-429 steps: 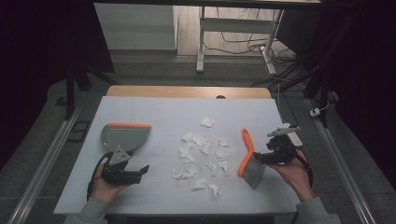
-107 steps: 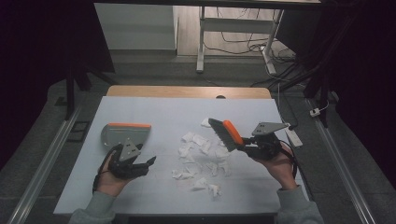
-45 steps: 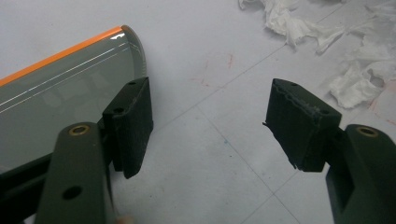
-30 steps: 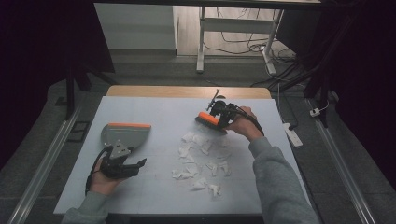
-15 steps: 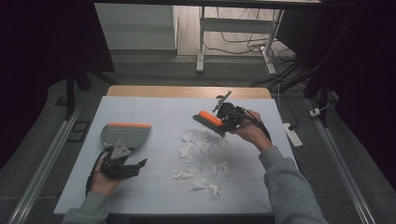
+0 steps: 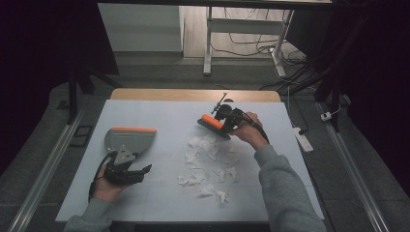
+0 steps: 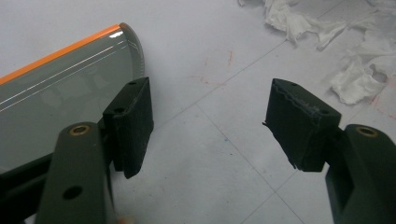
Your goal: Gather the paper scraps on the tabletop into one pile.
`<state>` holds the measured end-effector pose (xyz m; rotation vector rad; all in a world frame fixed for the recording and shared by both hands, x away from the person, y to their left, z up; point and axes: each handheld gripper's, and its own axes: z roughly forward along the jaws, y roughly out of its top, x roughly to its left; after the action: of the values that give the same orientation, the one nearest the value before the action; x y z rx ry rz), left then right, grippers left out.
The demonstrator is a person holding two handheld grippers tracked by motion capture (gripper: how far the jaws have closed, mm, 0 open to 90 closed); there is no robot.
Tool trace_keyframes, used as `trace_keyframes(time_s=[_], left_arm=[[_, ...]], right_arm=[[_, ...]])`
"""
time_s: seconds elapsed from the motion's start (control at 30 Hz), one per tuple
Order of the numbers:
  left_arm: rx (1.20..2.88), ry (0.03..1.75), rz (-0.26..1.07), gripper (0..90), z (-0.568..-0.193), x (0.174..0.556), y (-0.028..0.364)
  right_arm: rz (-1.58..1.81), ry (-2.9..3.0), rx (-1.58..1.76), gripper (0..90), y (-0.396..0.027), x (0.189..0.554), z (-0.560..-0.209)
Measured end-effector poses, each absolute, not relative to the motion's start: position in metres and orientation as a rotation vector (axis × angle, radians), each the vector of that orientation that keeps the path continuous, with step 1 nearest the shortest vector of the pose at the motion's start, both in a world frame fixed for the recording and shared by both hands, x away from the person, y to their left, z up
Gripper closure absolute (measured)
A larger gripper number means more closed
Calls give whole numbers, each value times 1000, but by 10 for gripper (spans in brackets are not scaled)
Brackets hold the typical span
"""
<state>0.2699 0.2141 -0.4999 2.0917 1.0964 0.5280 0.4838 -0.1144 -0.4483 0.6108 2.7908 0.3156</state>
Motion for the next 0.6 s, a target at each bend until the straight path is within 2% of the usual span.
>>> trace_keyframes(time_s=[0.33, 0.6], left_arm=[[2097, 1090, 528, 327, -500, 269, 212], [2100, 1094, 529, 328, -500, 269, 212]], right_arm=[[285, 2896, 406, 710, -112, 449, -445], [491, 2840, 486, 710, -131, 444, -428]])
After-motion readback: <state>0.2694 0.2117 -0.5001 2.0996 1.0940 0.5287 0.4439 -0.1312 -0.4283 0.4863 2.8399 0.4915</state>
